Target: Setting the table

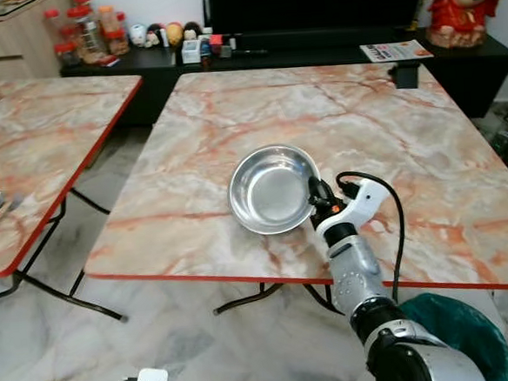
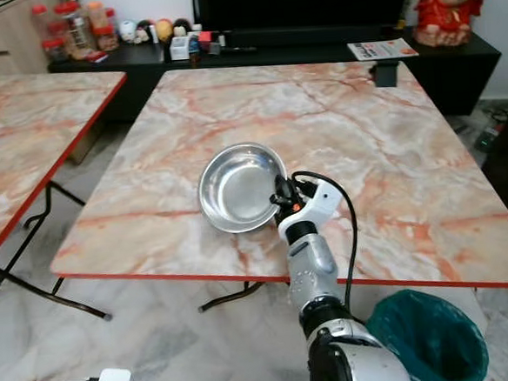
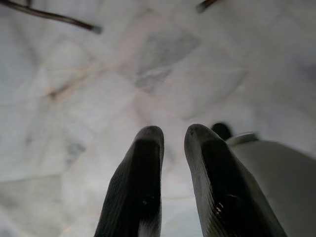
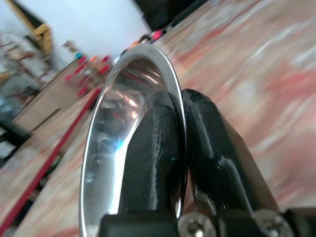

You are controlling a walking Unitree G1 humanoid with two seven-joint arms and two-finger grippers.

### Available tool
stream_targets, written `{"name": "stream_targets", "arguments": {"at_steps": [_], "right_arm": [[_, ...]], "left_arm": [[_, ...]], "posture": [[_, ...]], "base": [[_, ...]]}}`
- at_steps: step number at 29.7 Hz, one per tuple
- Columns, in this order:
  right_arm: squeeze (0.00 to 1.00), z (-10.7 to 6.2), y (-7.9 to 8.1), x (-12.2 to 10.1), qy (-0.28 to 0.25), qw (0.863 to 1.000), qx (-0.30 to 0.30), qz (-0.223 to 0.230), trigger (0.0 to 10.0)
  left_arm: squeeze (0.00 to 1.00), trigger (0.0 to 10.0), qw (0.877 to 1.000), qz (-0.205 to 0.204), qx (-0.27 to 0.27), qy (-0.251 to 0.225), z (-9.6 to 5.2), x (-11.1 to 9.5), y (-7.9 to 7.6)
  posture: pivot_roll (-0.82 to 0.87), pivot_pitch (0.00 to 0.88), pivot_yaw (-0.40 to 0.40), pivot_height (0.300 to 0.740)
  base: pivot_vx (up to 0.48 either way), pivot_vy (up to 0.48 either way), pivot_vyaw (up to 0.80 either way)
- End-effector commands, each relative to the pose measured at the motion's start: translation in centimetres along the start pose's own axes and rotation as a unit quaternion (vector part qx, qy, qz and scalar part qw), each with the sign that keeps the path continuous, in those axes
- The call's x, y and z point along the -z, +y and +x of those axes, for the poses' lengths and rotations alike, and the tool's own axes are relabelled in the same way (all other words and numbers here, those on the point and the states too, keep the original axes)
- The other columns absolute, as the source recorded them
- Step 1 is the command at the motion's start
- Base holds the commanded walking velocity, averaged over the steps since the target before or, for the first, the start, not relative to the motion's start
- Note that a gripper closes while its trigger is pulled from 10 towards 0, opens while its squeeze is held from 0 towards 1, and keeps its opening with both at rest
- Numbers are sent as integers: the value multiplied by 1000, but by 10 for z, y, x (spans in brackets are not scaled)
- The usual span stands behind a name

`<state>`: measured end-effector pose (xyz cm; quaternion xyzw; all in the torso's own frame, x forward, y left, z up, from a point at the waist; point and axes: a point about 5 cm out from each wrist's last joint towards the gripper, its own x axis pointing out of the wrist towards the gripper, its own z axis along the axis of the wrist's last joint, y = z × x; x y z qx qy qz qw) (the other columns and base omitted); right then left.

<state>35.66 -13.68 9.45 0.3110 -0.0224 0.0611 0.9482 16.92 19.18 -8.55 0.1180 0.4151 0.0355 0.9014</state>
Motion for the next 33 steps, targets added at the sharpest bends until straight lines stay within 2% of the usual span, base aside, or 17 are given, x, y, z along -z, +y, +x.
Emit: {"name": "stream_targets", "arguments": {"at_steps": [1, 5, 17, 22, 23, 27, 29, 33], "right_arm": [[0, 4, 13, 3, 0, 1000, -16, 9, 10000], [0, 4, 14, 4, 1, 1000, -21, 12, 10000], [0, 2, 13, 7, 8, 999, -25, 19, 10000], [0, 4, 8, 0, -2, 998, 8, 61, 10000], [0, 7, 5, -5, -12, 996, 27, 83, 10000], [0, 9, 5, -9, -20, 994, 34, 100, 10000], [0, 16, 10, -17, -21, 992, 44, 120, 10000], [0, 16, 9, -16, -17, 988, 68, 139, 10000]], "left_arm": [[0, 10000, 1000, -2, -6, 7, -1, 5, 6], [0, 10000, 1000, -1, -7, 7, -1, 5, 7], [0, 10000, 1000, 5, -7, 9, -1, 6, 6], [0, 10000, 1000, 5, -7, 10, -1, 7, 6], [0, 10000, 1000, 5, -7, 10, -1, 7, 7], [0, 10000, 1000, 5, -7, 10, -1, 7, 7], [0, 10000, 1000, 8, -6, 10, -2, 7, 7], [0, 10000, 1000, 7, -7, 9, -1, 6, 8]], "posture": [[58, 22, -3, 740], [55, 22, -2, 740], [51, 25, -1, 740], [52, 28, 1, 740], [51, 29, 3, 740], [51, 29, 3, 740], [48, 29, 6, 740], [52, 29, 4, 740]], "base": [[274, 0, 0], [270, 0, 0], [0, 0, 0], [0, 0, 0], [0, 0, 0], [0, 0, 0], [0, 0, 0], [0, 0, 0]]}}
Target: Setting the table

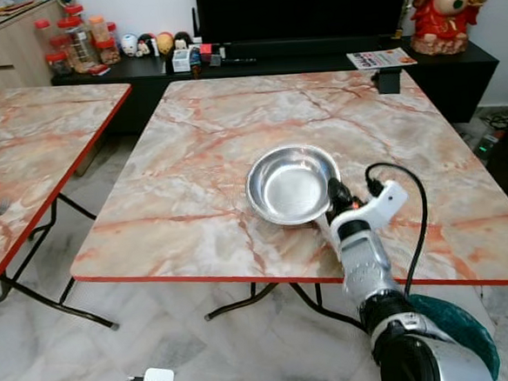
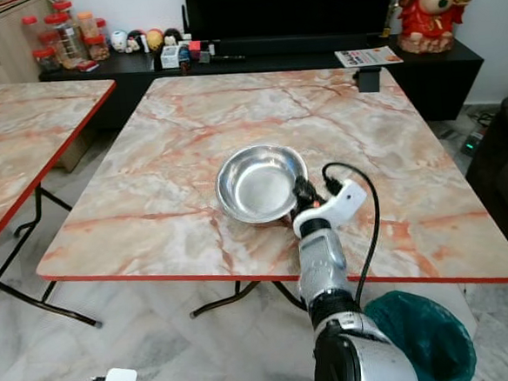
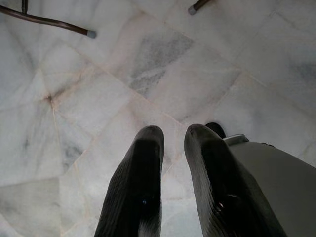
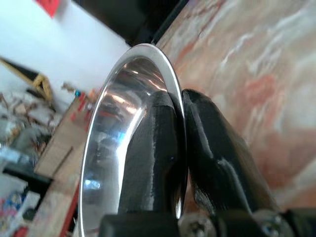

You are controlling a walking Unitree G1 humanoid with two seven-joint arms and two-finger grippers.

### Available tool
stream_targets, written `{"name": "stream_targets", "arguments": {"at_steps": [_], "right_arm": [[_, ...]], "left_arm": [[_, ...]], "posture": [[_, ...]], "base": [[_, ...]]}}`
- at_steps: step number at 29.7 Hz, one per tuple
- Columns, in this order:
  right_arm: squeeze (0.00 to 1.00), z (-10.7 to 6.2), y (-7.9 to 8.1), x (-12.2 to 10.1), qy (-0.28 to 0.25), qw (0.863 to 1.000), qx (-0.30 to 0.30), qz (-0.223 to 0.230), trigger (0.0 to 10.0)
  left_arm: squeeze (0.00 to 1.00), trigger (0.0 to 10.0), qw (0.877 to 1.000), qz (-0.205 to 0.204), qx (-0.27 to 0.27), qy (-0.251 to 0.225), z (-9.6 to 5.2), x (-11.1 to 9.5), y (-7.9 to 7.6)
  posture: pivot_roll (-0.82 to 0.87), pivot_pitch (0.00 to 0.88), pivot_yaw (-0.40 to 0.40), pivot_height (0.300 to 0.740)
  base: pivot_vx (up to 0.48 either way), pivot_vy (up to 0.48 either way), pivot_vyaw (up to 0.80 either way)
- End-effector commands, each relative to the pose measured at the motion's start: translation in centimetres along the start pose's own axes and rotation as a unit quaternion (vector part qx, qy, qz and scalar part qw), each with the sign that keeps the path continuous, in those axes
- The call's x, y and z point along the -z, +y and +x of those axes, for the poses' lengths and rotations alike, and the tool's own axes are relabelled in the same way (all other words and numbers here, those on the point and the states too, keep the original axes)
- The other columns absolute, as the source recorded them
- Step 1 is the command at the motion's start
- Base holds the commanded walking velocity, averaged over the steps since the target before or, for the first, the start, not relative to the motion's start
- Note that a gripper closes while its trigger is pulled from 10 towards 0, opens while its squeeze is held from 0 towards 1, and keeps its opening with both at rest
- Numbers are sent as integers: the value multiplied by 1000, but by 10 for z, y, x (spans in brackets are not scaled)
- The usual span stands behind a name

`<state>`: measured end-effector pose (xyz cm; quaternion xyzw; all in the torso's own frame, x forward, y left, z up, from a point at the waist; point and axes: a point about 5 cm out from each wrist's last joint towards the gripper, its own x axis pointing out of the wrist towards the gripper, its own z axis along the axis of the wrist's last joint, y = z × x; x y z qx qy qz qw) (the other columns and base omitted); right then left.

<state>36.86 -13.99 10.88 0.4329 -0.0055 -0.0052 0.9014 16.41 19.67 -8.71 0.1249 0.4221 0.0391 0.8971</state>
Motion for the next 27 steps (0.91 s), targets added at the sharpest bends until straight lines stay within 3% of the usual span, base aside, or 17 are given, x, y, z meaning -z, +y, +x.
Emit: {"name": "stream_targets", "arguments": {"at_steps": [1, 4, 20, 27], "right_arm": [[0, 3, 5, -1, -2, 1000, 5, 12, 10000], [0, 1, 3, 1, 3, 999, 35, 6, 10000], [0, -8, 6, 12, 25, 996, 79, 15, 10000], [0, -12, 3, 14, 28, 992, 116, 37, 10000]], "left_arm": [[0, 10000, 1000, 2, -2, 0, 0, 1, 3], [0, 10000, 1000, 2, -2, 1, 0, 1, 4], [0, 10000, 1000, 5, 0, 1, 0, 1, 3], [0, 10000, 1000, 6, 0, 1, 0, 1, 4]], "posture": [[52, 29, 4, 740], [50, 32, 5, 740], [50, 25, 2, 740], [48, 23, 3, 740]], "base": [[0, 0, 0], [0, 0, 0], [0, 0, 0], [0, 0, 0]]}}
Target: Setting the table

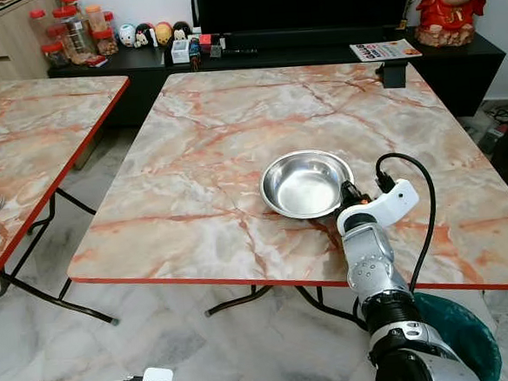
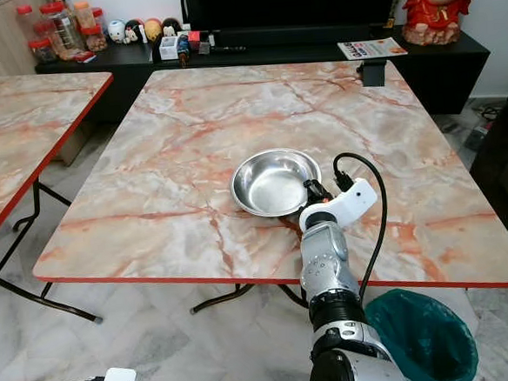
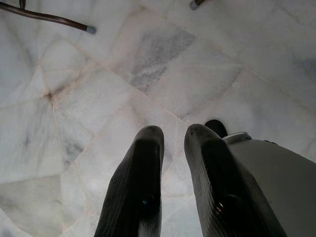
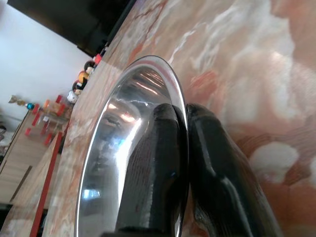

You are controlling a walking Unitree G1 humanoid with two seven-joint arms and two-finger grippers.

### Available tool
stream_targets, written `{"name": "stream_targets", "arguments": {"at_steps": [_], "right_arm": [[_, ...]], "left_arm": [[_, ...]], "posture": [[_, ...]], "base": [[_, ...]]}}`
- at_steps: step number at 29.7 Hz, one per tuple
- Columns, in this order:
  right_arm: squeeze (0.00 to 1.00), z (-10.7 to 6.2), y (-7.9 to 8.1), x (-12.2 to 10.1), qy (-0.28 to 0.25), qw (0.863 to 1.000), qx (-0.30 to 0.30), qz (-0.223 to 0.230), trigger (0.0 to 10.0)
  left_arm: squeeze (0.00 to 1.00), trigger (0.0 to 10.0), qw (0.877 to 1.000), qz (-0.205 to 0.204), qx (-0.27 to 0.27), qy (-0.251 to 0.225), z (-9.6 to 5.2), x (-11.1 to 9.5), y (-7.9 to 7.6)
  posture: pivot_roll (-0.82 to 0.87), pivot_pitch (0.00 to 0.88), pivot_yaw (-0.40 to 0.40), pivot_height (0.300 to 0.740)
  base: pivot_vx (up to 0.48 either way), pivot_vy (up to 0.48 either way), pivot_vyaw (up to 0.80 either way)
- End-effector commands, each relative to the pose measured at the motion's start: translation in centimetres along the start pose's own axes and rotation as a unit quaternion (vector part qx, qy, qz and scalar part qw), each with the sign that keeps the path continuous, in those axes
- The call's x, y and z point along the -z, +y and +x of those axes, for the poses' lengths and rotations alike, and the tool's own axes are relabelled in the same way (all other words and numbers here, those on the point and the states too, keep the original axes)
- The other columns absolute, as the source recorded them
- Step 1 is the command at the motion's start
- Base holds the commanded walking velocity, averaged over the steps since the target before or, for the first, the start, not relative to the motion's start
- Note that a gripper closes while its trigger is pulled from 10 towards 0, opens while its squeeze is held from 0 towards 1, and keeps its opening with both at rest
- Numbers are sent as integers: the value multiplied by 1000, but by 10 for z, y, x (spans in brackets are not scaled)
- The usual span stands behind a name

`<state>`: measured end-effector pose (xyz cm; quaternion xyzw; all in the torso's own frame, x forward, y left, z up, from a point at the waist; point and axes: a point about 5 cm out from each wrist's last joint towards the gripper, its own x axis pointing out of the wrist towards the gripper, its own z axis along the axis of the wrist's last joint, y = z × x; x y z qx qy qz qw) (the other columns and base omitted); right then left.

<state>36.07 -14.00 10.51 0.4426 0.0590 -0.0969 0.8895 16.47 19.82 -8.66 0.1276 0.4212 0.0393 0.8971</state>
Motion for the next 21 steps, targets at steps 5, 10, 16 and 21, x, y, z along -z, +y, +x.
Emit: {"name": "stream_targets", "arguments": {"at_steps": [5, 10, 16, 21], "right_arm": [[0, -6, 0, 16, 19, 999, 22, 28, 10000], [0, -8, -3, 20, 28, 999, 30, 33, 10000], [0, -11, -3, 24, 35, 998, 38, 36, 10000], [1000, -12, -3, 25, 38, 998, 39, 38, 10000]], "left_arm": [[0, 10000, 1000, 4, 2, 2, 0, 1, 2], [0, 10000, 1000, 5, 3, 1, 0, 0, 1], [0, 10000, 1000, 6, 3, 1, 0, 0, 1], [0, 10000, 1000, 7, 4, 2, 0, 1, 1]], "posture": [[45, 25, 3, 740], [47, 27, 3, 740], [49, 29, 4, 740], [48, 28, 4, 740]], "base": [[0, 0, 0], [0, 0, 0], [0, 0, 0], [0, 0, 0]]}}
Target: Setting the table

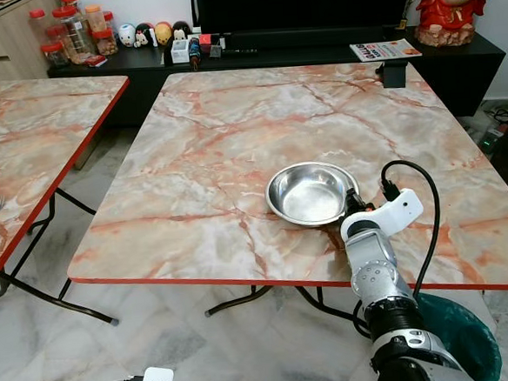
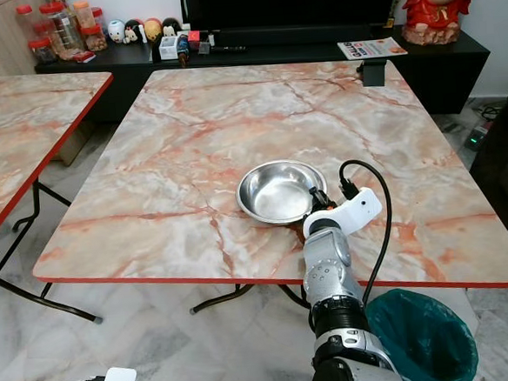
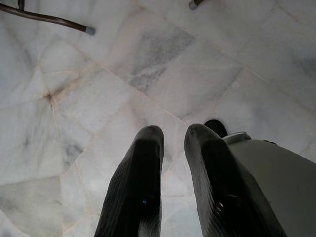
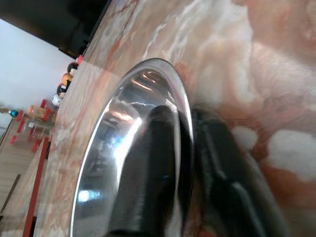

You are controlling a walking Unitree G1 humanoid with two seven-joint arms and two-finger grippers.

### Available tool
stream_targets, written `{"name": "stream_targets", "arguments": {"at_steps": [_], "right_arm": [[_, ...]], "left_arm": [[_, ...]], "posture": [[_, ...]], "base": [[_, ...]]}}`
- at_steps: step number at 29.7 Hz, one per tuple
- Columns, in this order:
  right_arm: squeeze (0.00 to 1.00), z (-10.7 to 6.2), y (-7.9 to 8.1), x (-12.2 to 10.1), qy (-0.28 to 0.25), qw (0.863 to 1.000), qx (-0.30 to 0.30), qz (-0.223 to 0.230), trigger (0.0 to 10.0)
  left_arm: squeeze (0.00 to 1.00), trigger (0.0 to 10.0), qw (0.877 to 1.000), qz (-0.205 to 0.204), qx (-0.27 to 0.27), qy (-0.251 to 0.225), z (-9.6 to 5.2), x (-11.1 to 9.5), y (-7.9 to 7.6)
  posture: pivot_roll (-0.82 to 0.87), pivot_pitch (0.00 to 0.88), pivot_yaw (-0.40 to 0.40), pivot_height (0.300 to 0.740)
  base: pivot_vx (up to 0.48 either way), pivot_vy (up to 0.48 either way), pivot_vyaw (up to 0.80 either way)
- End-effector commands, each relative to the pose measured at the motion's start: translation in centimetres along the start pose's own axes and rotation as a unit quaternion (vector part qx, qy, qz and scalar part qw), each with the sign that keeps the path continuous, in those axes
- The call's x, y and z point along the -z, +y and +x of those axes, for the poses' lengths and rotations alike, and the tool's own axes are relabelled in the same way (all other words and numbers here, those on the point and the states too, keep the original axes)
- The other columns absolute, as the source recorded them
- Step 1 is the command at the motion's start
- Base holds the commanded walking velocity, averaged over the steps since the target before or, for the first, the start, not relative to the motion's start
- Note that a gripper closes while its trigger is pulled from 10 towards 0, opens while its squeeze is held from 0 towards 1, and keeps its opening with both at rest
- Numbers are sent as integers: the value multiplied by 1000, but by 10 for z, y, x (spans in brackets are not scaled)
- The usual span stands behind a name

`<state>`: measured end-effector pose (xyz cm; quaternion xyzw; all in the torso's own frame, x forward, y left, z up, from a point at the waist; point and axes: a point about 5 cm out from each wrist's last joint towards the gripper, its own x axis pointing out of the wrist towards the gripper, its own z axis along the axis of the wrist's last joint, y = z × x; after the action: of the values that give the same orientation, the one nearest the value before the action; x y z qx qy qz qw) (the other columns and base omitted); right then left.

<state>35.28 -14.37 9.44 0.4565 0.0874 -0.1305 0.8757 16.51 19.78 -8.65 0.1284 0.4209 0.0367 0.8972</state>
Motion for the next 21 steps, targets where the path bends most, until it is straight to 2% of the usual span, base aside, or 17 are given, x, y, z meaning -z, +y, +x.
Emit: {"name": "stream_targets", "arguments": {"at_steps": [1, 9, 10, 13, 14, 21], "right_arm": [[1000, -7, 8, 22, 27, 999, -3, 19, 10000], [1000, -8, 11, 22, 27, 999, -13, 20, 10000], [0, -8, 12, 21, 23, 999, -15, 21, 10000], [0, -8, 14, 18, 15, 999, -22, 30, 10000], [1000, -9, 15, 17, 15, 999, -27, 32, 10000], [996, -9, 15, 18, 16, 999, -26, 28, 10000]], "left_arm": [[0, 10000, 1000, 5, 2, 2, 0, 1, 2], [0, 10000, 1000, 4, 1, 2, 0, 1, 2], [0, 10000, 1000, 4, 1, 2, 0, 1, 2], [0, 10000, 1000, 4, 2, 2, 0, 1, 2], [0, 10000, 1000, 4, 2, 2, 0, 1, 2], [0, 10000, 1000, 3, 3, 1, 0, 1, 2]], "posture": [[48, 28, 4, 740], [47, 29, 5, 740], [46, 28, 6, 740], [44, 26, 6, 740], [44, 26, 7, 740], [45, 27, 6, 740]], "base": [[0, 0, 0], [0, 0, 0], [0, 0, 0], [0, 0, 0], [0, 0, 0], [0, 0, 0]]}}
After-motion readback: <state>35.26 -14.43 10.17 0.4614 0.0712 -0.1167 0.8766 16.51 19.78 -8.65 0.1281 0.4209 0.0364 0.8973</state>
